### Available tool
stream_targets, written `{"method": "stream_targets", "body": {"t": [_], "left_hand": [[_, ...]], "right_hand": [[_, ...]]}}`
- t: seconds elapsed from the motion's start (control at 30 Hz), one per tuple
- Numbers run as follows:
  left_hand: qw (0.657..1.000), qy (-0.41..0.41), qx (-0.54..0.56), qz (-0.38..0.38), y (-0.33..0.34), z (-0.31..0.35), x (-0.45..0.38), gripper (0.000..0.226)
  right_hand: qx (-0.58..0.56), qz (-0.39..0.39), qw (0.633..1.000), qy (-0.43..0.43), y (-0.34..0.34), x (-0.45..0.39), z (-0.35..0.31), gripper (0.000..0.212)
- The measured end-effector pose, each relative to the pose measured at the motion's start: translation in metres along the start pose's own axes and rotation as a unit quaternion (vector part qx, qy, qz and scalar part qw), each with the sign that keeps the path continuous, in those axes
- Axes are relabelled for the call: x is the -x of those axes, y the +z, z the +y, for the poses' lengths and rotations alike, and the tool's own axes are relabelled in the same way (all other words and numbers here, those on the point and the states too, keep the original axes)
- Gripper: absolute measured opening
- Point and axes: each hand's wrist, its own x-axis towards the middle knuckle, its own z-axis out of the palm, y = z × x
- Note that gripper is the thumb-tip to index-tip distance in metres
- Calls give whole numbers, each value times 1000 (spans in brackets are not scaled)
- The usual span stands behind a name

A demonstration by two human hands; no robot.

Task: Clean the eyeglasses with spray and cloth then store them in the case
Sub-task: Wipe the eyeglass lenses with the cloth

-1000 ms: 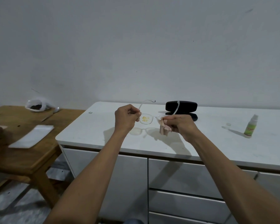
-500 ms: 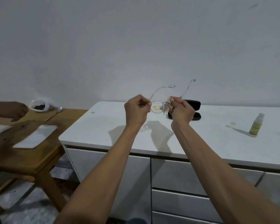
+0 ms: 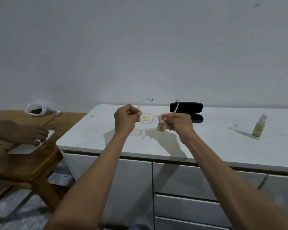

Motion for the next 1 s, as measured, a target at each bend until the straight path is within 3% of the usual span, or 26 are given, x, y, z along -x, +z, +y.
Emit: {"method": "stream_targets", "body": {"t": [0.1,0.23,0.37,0.47,0.63,0.8,1.0], "left_hand": [[1000,9,-13,-11,-2,0,2,9],[999,35,-15,-15,1,7,7,10],[998,58,5,-5,13,17,10,15],[997,74,8,7,22,22,11,24],[997,80,6,22,31,25,11,36],[998,65,2,15,25,17,10,28],[999,36,-3,0,15,9,5,21]], "right_hand": [[19,25,1000,-3,-3,0,4,11],[-7,132,991,-21,3,-2,-1,10],[-111,243,963,-38,22,-5,-15,16],[-167,278,946,-18,30,-13,-22,23],[-168,228,959,-1,29,-14,-28,10],[-76,131,988,-9,13,-7,-24,9],[-28,54,998,-32,2,3,-11,15]]}}
